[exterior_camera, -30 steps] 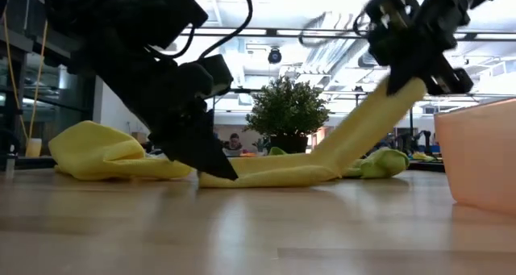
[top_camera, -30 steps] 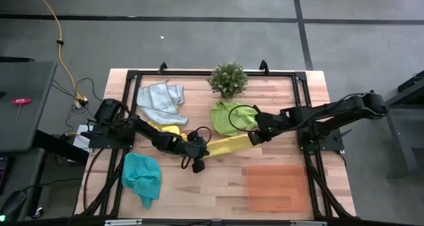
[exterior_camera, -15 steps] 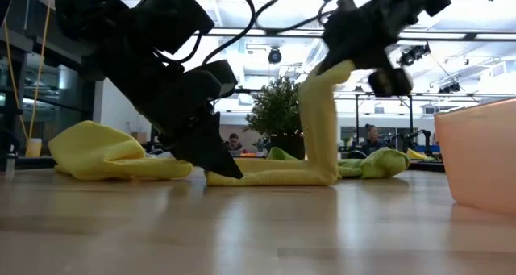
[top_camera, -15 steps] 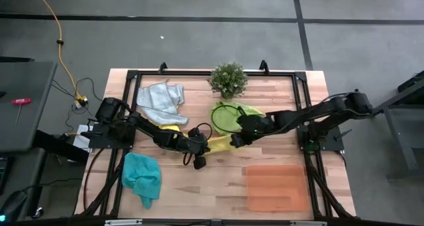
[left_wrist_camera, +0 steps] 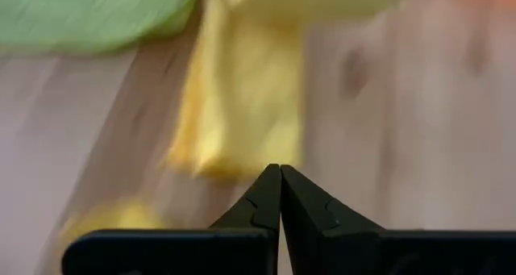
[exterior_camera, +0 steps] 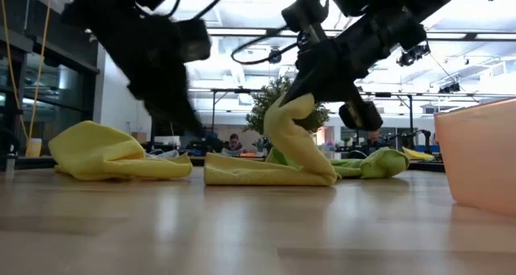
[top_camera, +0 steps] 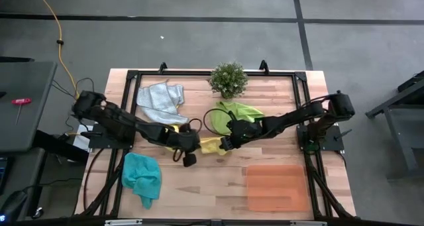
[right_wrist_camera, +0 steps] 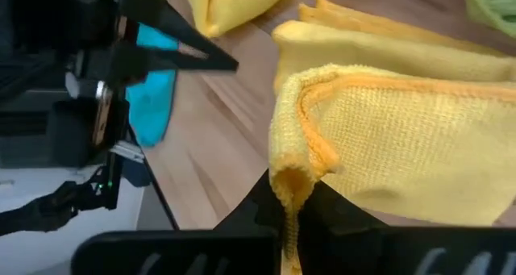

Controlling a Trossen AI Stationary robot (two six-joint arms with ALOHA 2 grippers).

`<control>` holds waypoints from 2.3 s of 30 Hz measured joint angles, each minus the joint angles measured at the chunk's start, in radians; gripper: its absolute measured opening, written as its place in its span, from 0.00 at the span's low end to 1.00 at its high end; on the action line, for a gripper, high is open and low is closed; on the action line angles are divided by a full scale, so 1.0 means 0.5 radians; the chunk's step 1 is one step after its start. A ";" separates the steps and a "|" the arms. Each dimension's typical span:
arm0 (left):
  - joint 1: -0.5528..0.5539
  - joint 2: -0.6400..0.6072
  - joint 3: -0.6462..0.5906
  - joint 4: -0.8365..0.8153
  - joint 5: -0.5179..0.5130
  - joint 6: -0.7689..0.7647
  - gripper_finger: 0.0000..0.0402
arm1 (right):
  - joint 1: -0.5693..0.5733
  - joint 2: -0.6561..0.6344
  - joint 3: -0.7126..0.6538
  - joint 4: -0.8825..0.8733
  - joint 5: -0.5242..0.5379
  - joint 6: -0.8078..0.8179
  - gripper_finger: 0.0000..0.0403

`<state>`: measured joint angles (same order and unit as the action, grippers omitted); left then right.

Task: Fold microfiber towels
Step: Fold the right yellow microfiber towel, then put the folded right yellow microfiber towel into the orange bin

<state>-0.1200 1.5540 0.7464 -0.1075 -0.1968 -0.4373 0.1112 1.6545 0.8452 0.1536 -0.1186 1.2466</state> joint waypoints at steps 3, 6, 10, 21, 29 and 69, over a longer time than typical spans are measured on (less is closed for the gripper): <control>0.003 -0.030 -0.001 -0.129 -0.011 0.023 0.00 | -0.001 0.026 -0.003 0.018 0.053 0.003 0.00; 0.020 0.001 -0.006 -0.142 0.006 0.078 0.00 | -0.001 0.070 -0.002 0.070 0.075 0.022 0.00; 0.036 0.084 -0.004 -0.052 0.013 0.080 0.00 | -0.001 0.132 -0.002 0.117 0.075 0.074 0.00; 0.045 0.094 -0.002 -0.049 0.017 -0.062 0.00 | -0.001 0.160 -0.002 0.175 0.222 0.057 0.04; 0.045 0.094 -0.002 -0.054 0.059 -0.069 0.00 | -0.001 0.160 -0.002 0.219 0.202 0.029 0.20; 0.113 0.233 -0.003 0.636 0.109 0.236 0.00 | -0.243 -0.628 -0.003 -0.496 0.125 -0.888 0.62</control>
<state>-0.0632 1.6706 0.7449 0.2105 -0.1424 -0.3191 -0.0105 1.3403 0.8436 -0.0944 -0.0559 0.8028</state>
